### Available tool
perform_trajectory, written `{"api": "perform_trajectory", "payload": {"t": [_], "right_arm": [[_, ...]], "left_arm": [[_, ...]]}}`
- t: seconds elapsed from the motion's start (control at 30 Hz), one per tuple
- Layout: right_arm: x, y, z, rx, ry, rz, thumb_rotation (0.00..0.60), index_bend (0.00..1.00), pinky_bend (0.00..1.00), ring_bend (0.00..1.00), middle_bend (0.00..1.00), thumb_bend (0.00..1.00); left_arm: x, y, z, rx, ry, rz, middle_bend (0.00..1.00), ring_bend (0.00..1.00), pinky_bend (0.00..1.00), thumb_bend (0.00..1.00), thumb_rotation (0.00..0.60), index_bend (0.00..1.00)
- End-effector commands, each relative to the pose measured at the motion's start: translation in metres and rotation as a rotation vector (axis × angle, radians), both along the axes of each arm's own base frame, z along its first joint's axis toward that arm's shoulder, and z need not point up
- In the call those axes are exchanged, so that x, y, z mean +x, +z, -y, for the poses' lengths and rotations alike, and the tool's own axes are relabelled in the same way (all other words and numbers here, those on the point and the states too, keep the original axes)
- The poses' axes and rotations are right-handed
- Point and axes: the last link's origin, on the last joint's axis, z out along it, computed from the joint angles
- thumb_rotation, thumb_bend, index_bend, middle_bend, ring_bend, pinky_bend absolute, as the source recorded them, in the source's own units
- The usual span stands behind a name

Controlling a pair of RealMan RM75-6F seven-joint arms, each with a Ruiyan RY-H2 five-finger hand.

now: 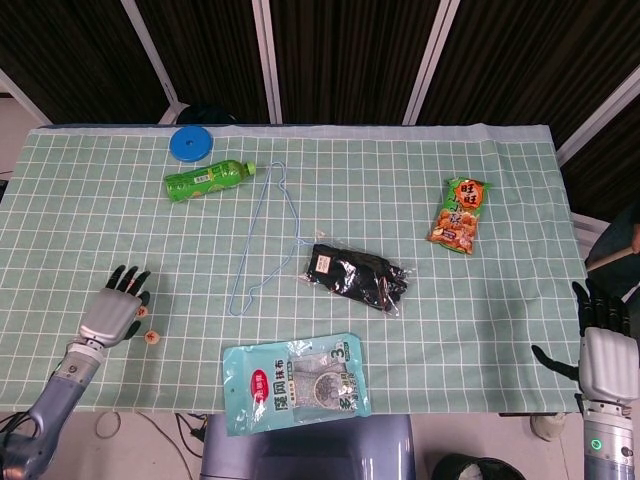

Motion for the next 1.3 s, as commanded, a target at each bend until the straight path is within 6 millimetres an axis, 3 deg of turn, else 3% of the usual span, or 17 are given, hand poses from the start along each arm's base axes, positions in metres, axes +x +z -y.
{"api": "perform_trajectory", "payload": {"t": [0.03,1.3], "right_arm": [[0.0000,-0.0001,0.0001,0.000,-0.001,0.000,0.600,0.06,0.00,0.03,0.05,0.20],[-0.0007,0.0000,0.0001,-0.001,-0.010,0.003,0.600,0.06,0.00,0.03,0.05,0.21]], "left_arm": [[-0.0029,0.0004,0.0004,0.001,0.009,-0.005,0.09,0.00,0.07,0.28,0.600,0.44],[0.0044,-0.0045,0.0003,0.005,-0.018,-0.013,0.10,0.00,0.07,0.31,0.600,0.47]]}}
